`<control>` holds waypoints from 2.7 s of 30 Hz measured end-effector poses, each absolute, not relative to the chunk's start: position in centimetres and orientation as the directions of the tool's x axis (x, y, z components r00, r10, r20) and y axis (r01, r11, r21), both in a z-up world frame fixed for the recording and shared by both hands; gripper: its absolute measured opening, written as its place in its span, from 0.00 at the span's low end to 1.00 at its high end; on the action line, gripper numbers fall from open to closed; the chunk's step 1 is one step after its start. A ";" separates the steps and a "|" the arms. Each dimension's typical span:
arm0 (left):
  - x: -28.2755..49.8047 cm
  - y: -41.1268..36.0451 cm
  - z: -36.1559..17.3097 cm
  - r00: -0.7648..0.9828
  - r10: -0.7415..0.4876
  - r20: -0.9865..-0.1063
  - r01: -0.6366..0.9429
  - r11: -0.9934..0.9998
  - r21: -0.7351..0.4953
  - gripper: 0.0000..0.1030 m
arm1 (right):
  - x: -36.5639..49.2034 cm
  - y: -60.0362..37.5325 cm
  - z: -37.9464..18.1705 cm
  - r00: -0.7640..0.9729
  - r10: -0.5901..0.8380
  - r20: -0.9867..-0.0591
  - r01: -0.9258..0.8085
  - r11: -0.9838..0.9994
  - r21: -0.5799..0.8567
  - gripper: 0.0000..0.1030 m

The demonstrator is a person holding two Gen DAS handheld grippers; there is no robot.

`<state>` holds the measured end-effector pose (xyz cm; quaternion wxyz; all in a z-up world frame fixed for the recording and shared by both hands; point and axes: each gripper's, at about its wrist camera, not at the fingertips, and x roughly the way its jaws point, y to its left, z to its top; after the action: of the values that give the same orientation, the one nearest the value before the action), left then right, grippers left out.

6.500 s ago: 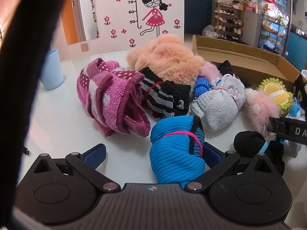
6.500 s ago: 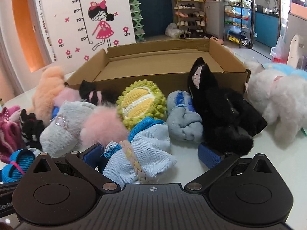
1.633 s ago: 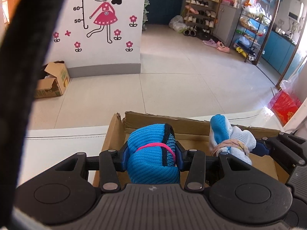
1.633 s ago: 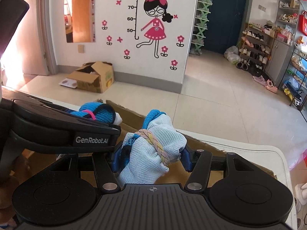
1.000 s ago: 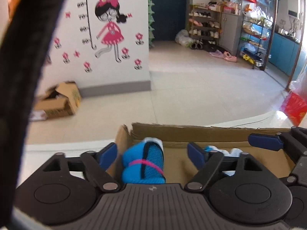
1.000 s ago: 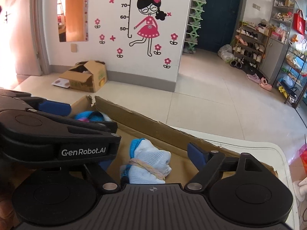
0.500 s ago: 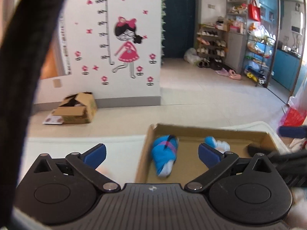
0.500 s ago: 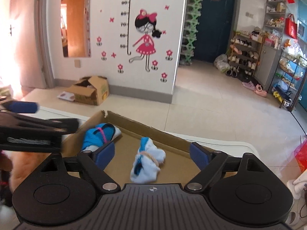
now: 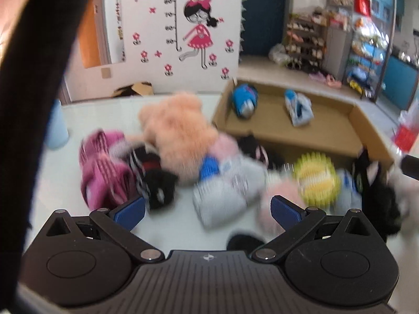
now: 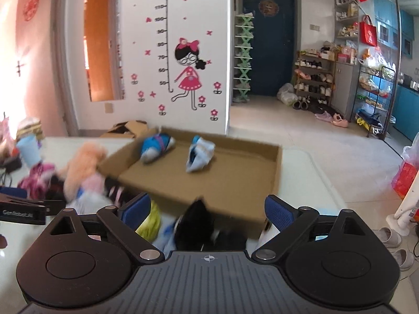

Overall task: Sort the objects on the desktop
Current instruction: 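Move left tool to black blue-striped sock while right tool reaches black fuzzy sock, then close left tool on black striped sock while right tool closes on black fuzzy sock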

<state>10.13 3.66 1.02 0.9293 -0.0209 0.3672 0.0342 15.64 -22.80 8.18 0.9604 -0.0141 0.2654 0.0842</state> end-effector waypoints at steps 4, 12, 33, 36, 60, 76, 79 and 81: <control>11.7 3.5 -0.7 0.698 0.043 -0.715 -0.081 0.997 -0.018 0.99 | 14.9 -21.3 5.9 0.845 0.183 -0.502 -0.227 0.973 -0.028 0.93; 16.6 4.3 -2.7 0.659 0.033 -0.751 -0.101 0.994 -0.045 0.99 | 17.5 -21.4 2.6 0.818 0.214 -0.534 -0.275 0.961 -0.037 0.87; 13.9 5.4 -4.9 0.691 0.043 -0.721 -0.054 0.998 0.007 0.98 | 14.6 -21.8 0.5 0.731 0.294 -0.616 -0.302 0.949 0.093 0.76; 13.0 5.8 -5.0 0.692 0.050 -0.720 -0.061 0.998 0.010 0.98 | 15.6 -21.3 0.3 0.730 0.270 -0.627 -0.283 0.956 0.081 0.78; 11.5 7.1 -5.2 0.730 0.007 -0.683 -0.008 1.000 0.001 0.86 | 16.0 -21.4 -0.8 0.739 0.209 -0.641 -0.222 0.973 0.061 0.55; 9.6 5.4 -4.5 0.774 -0.034 -0.633 0.089 0.994 0.055 0.35 | 13.5 -21.1 -0.7 0.731 0.190 -0.656 -0.242 0.970 0.011 0.64; 9.5 5.5 -4.5 0.776 -0.042 -0.629 0.094 0.994 0.050 0.34 | 13.5 -21.5 -0.6 0.731 0.175 -0.659 -0.219 0.976 0.015 0.59; 9.4 5.5 -4.5 0.777 -0.045 -0.628 0.095 0.994 0.046 0.34 | 13.6 -21.5 -0.6 0.734 0.164 -0.660 -0.212 0.977 0.006 0.53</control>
<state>9.41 5.46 -4.51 0.9419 0.0377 0.3317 -0.0372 13.57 -21.50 -0.57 0.9304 -0.0348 0.3507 0.1010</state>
